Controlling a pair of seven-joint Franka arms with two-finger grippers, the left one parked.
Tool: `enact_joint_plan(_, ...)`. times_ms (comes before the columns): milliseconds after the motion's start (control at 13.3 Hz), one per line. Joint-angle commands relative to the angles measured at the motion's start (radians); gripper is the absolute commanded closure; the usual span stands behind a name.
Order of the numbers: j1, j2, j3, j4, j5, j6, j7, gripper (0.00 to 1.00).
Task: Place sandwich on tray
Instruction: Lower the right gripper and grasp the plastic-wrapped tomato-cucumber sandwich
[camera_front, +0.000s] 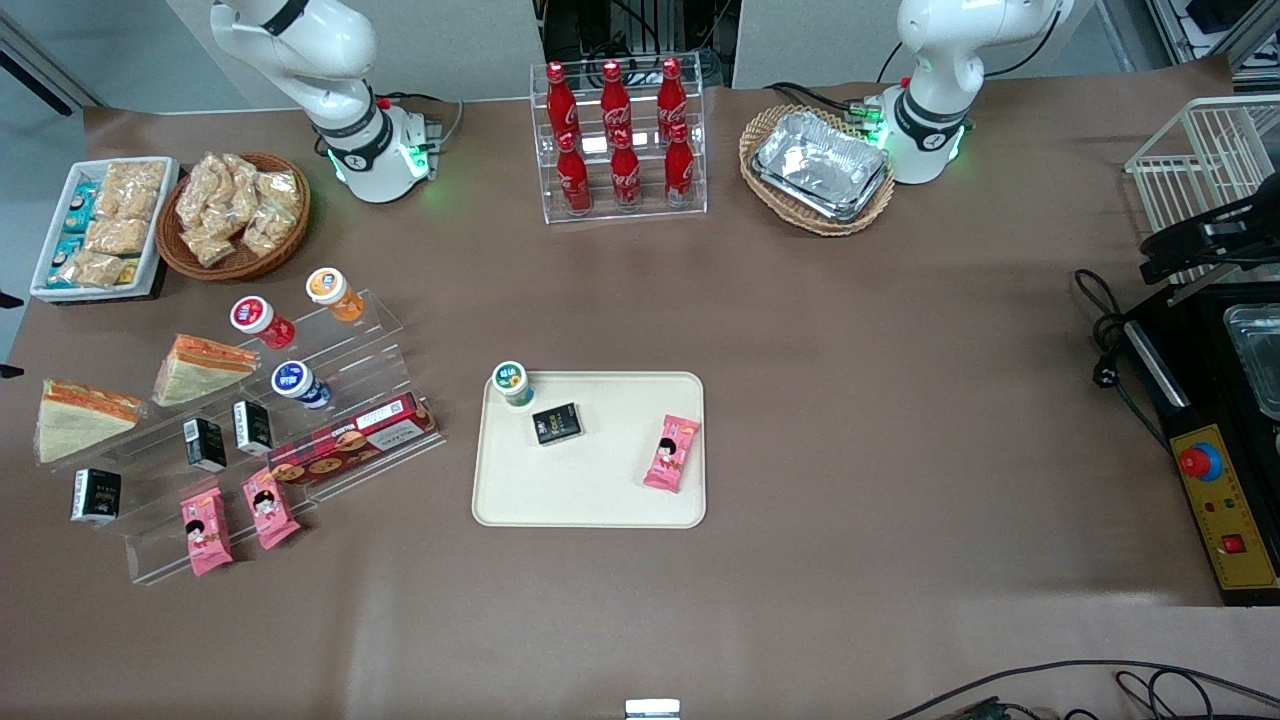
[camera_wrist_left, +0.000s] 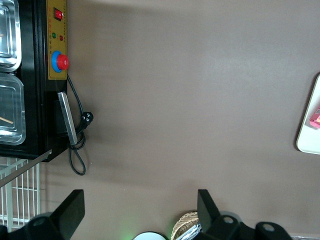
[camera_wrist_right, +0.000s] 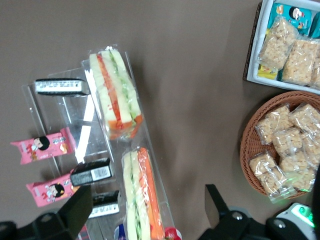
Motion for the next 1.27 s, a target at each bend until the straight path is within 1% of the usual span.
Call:
enact_joint_plan(0, -0.048, 0.061, 0.008, 0.004, 0.048, 0.078, 0.053, 0.00)
enact_joint_plan(225, -0.066, 0.079, 0.008, -0.031, 0.066, 0.145, 0.055, 0.00)
enact_joint_plan(375, -0.088, 0.075, 0.008, -0.097, 0.106, 0.228, 0.055, 0.00)
enact_joint_plan(750, -0.091, 0.084, 0.010, -0.165, 0.111, 0.336, 0.044, 0.00)
enact_joint_plan(900, -0.089, 0.084, 0.010, -0.203, 0.115, 0.408, 0.039, 0.00)
enact_joint_plan(1200, -0.091, 0.102, 0.010, -0.226, 0.114, 0.461, 0.038, 0.00)
